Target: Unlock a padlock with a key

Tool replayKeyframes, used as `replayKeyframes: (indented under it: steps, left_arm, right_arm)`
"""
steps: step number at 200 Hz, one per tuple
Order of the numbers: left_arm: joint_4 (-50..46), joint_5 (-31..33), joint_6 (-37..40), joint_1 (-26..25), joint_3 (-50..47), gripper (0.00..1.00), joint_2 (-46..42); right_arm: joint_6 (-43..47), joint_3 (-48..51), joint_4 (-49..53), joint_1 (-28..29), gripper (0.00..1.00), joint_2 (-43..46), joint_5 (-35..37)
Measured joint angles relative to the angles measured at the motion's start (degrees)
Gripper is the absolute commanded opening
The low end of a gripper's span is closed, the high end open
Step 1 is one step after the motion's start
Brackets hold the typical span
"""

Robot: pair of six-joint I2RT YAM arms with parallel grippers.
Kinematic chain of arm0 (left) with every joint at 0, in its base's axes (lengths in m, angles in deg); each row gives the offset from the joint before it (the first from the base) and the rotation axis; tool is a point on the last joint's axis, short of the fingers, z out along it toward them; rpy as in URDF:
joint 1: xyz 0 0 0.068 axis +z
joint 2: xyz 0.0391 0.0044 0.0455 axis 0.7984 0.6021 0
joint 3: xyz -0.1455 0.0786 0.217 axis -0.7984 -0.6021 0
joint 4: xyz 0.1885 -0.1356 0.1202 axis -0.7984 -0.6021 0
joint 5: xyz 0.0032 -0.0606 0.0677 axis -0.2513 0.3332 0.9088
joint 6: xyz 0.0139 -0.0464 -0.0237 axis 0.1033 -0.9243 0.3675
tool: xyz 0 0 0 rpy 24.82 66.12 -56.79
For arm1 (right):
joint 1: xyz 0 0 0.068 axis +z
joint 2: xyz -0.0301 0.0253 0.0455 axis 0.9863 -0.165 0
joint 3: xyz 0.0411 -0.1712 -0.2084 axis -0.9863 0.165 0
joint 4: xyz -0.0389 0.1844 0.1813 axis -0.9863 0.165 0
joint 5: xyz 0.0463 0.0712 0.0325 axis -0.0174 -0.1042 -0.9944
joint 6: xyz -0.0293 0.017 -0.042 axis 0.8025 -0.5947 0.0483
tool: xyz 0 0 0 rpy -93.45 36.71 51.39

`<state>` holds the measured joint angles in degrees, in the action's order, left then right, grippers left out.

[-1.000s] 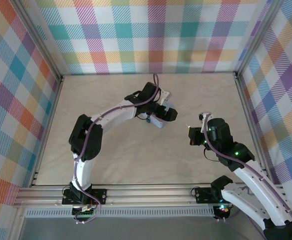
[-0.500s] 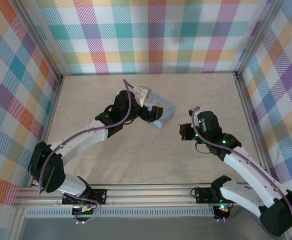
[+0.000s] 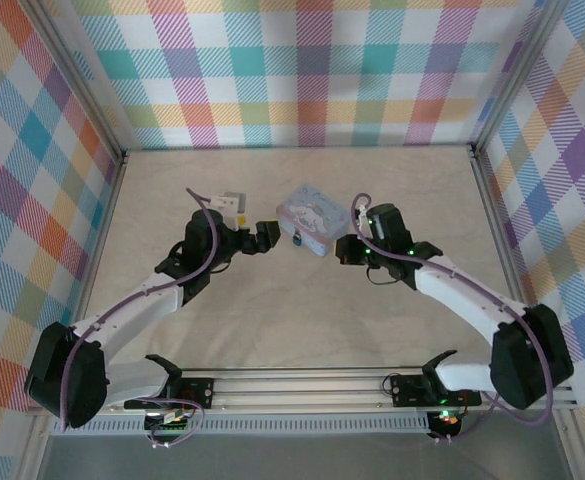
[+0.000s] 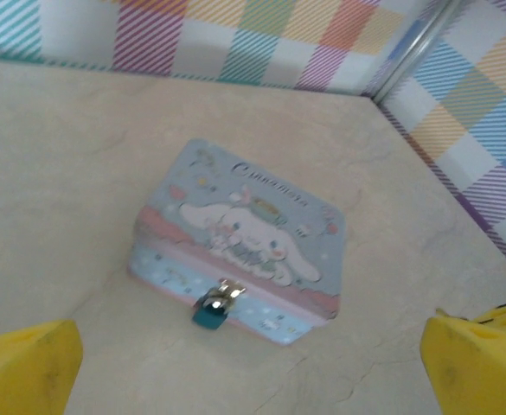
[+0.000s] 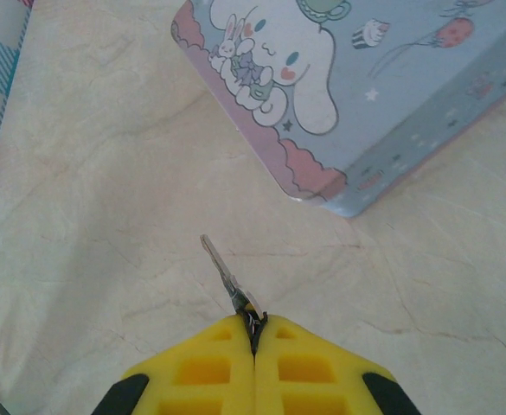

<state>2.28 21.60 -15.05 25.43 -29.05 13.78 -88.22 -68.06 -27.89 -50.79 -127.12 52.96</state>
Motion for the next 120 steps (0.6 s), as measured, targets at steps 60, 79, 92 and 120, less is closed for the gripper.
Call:
replayKeyframes:
  steps: [60,79,92,120]
  left_arm:
    - [1.99,-7.54,-3.48,2.10,-2.36,0.87,6.21]
    - [2.12,-11.15,-3.45,2.21,-1.60,0.82,10.67]
    - [2.36,-13.25,-3.39,2.21,-0.92,0.82,13.51]
    - [3.06,-15.80,-3.37,2.21,0.33,0.82,17.22]
  right_arm:
    - [-4.87,-2.69,-9.20,-3.85,0.00,-11.17,-8.39]
    - [-5.42,-5.92,-9.55,-4.15,0.00,-14.67,-9.84]
    - [-5.60,-7.98,-10.14,-4.26,0.00,-16.57,-10.47]
    - [-5.86,-11.13,-11.63,-4.79,0.00,-19.96,-11.50]
